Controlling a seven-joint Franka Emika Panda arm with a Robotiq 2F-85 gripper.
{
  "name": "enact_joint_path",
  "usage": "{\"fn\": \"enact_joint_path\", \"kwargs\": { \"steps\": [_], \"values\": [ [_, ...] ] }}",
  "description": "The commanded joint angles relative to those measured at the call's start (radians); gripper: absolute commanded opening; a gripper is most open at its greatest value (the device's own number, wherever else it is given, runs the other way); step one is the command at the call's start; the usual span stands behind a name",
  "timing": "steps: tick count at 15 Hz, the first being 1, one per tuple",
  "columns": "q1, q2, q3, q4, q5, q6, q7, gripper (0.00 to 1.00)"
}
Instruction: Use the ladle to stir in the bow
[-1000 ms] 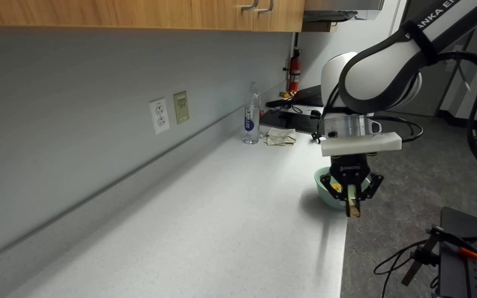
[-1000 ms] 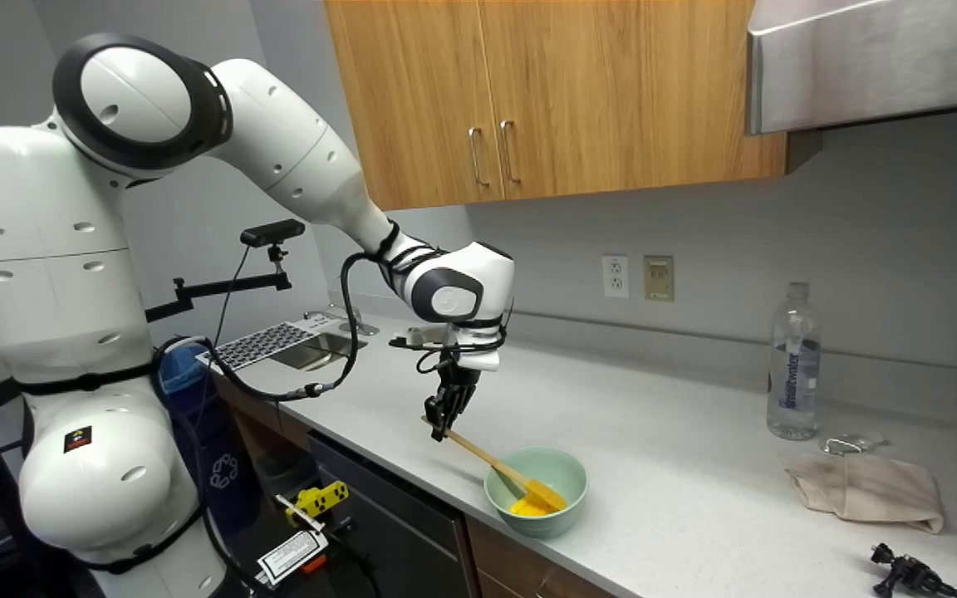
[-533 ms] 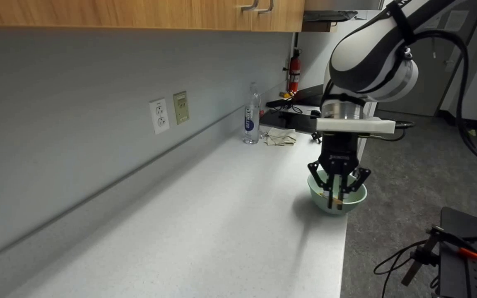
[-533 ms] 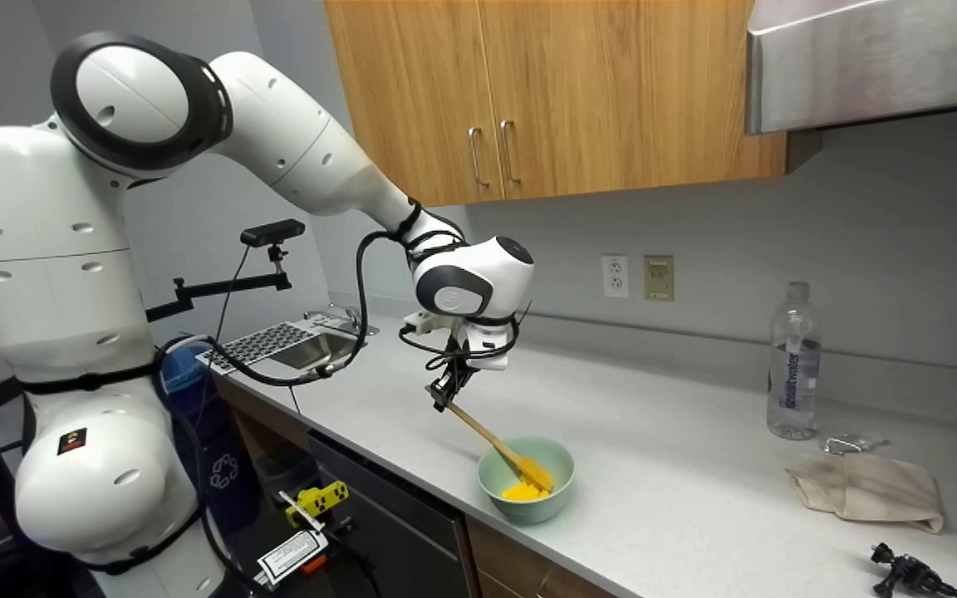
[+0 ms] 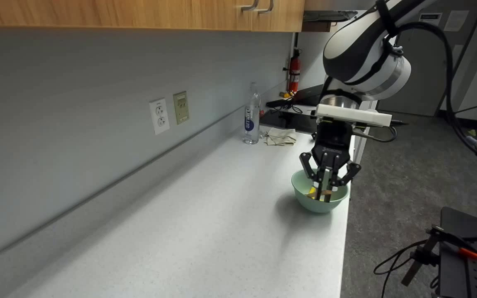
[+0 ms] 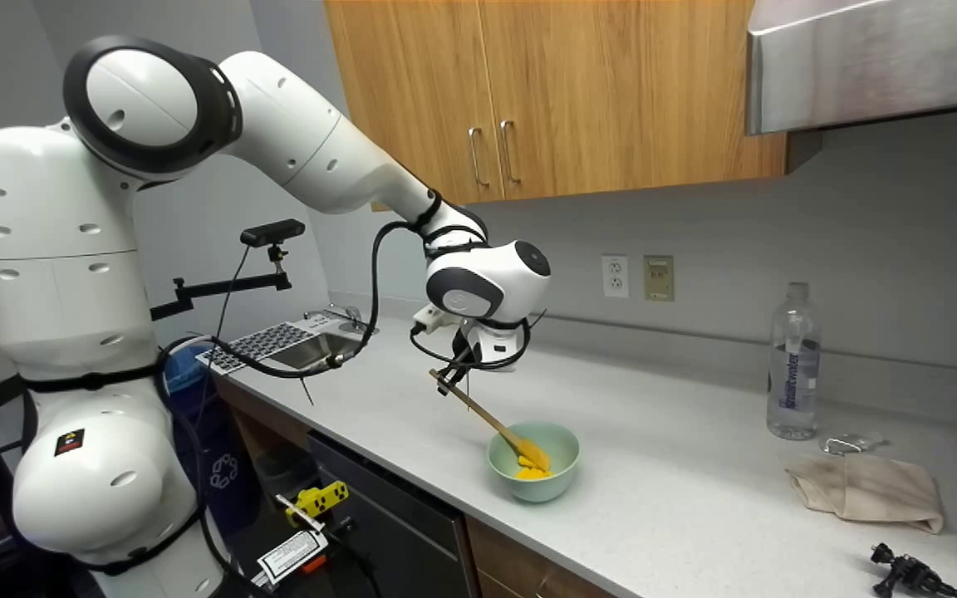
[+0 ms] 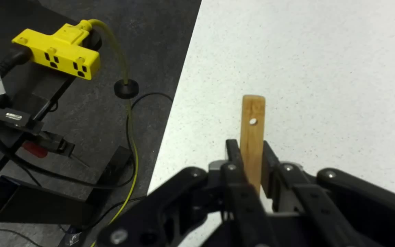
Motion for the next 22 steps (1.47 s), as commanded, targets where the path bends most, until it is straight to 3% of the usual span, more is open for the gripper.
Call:
{"fn": "enact_joint_path", "kwargs": {
  "steps": [1,6,11,18,22],
  "values": [
    [0.005,0.005,-0.014,0.034,0.012,-0.018,-0.023,0.04],
    [0.021,-0.039,-0.03,0.031,-0.148,0.047,0.109,0.04],
    [0.015,-0.048,-0.025,0.042,-0.277,-0.015,0.254,0.04],
    [0.007,0.009,-0.008,0.092,-0.179,-0.197,0.211,0.04],
    [0.004,0.037,-0.01,0.115,-0.069,-0.215,0.161,0.04]
  ]
}}
